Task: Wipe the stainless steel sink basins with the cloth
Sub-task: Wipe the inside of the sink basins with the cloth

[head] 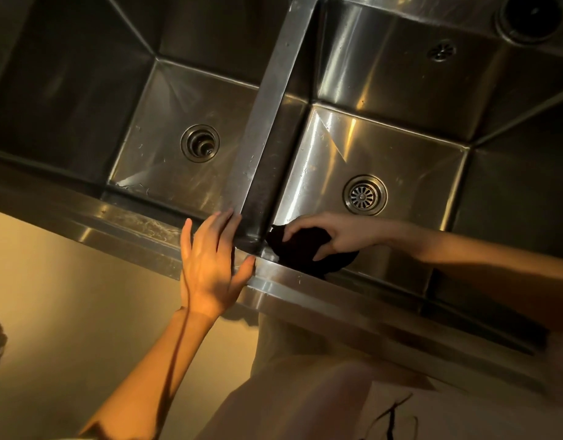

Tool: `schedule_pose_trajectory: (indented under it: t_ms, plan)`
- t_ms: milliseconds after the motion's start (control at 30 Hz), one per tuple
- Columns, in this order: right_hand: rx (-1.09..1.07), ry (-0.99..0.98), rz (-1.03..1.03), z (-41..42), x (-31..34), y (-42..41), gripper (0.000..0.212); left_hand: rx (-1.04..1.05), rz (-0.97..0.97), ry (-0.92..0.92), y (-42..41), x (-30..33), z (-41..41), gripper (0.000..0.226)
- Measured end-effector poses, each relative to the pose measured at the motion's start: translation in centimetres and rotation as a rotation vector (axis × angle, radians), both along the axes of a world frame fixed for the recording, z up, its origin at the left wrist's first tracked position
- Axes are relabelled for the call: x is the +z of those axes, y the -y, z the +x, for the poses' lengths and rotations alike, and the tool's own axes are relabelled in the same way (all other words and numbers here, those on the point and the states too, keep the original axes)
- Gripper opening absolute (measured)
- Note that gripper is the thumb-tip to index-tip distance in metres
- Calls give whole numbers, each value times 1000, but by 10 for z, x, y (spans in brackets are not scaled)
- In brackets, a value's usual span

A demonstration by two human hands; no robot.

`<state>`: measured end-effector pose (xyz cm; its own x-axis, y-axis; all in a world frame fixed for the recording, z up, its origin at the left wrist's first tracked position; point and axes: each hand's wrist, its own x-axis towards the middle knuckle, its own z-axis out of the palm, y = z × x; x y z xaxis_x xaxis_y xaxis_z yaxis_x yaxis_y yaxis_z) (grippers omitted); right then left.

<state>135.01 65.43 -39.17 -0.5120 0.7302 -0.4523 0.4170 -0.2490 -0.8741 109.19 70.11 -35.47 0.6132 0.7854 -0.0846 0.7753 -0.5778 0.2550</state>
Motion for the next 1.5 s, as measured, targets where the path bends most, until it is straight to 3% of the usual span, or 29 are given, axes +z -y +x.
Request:
schedule_pose_trajectory:
  t_ms: [100, 200, 533, 700, 867, 1233, 1367, 1500]
  plan:
    - [35, -40, 77, 7, 38, 7, 59, -3, 5, -1, 1, 1, 0, 65]
    - [11, -30, 48, 8, 32, 9, 58, -13, 13, 9, 1, 0, 0, 64]
    - [28, 261, -176, -13, -116, -11, 64, -26, -1, 34, 1, -2, -2, 63]
    - [-4, 364, -185, -27, -147, -20, 65, -27, -6, 53, 1, -2, -4, 62]
    - [-89, 275, -95, -35, -121, -28, 65, -32, 13, 52, 0, -1, -3, 59]
    - [-148, -97, 102, -21, 21, -26, 61, -29, 29, 18, -1, -1, -3, 60]
    - [-140, -117, 73, -21, -3, -23, 60, -30, 24, 21, -1, -1, -3, 61]
    - [-109, 21, -59, -23, -64, -22, 59, -31, 21, 20, 0, -2, -4, 59]
